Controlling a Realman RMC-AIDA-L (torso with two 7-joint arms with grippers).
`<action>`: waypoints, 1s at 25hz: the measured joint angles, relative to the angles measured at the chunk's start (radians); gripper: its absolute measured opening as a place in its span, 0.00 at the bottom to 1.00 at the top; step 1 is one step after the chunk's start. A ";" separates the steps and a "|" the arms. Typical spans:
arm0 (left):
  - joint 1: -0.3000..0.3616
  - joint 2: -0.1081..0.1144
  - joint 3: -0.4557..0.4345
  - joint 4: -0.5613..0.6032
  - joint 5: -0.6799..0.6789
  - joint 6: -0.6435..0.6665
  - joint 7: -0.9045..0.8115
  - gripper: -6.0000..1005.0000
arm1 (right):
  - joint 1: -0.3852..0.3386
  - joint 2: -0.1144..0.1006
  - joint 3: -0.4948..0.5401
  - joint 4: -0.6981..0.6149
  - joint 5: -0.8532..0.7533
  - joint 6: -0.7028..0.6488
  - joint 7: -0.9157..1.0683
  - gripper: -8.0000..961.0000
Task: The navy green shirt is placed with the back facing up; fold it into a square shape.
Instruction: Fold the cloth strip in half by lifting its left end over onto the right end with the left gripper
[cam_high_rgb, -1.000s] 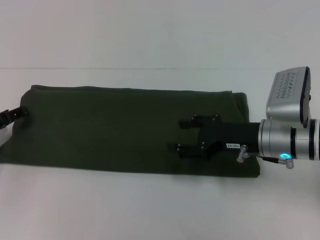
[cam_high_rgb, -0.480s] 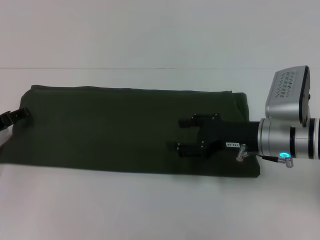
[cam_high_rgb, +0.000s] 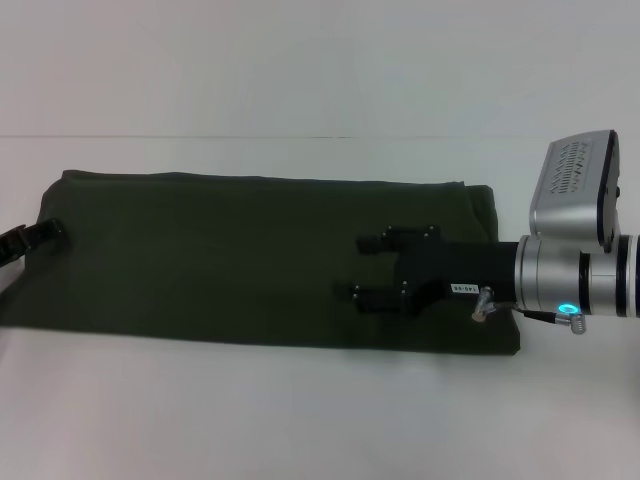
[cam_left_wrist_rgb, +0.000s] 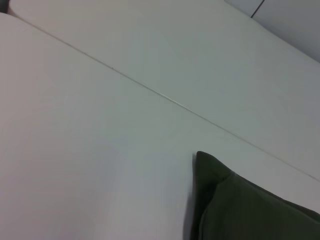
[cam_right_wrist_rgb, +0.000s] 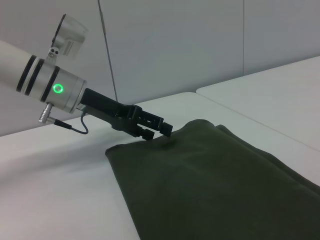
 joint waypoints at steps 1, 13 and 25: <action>0.000 0.000 0.000 0.000 0.000 0.000 0.000 0.89 | 0.000 0.000 0.000 0.000 0.000 0.000 0.000 0.82; 0.001 0.000 0.000 0.001 0.000 0.002 0.001 0.89 | 0.000 0.000 0.000 0.000 0.000 0.000 0.001 0.82; -0.006 -0.003 0.009 -0.009 0.000 0.015 0.001 0.88 | 0.002 0.000 0.000 -0.001 0.000 -0.001 0.003 0.82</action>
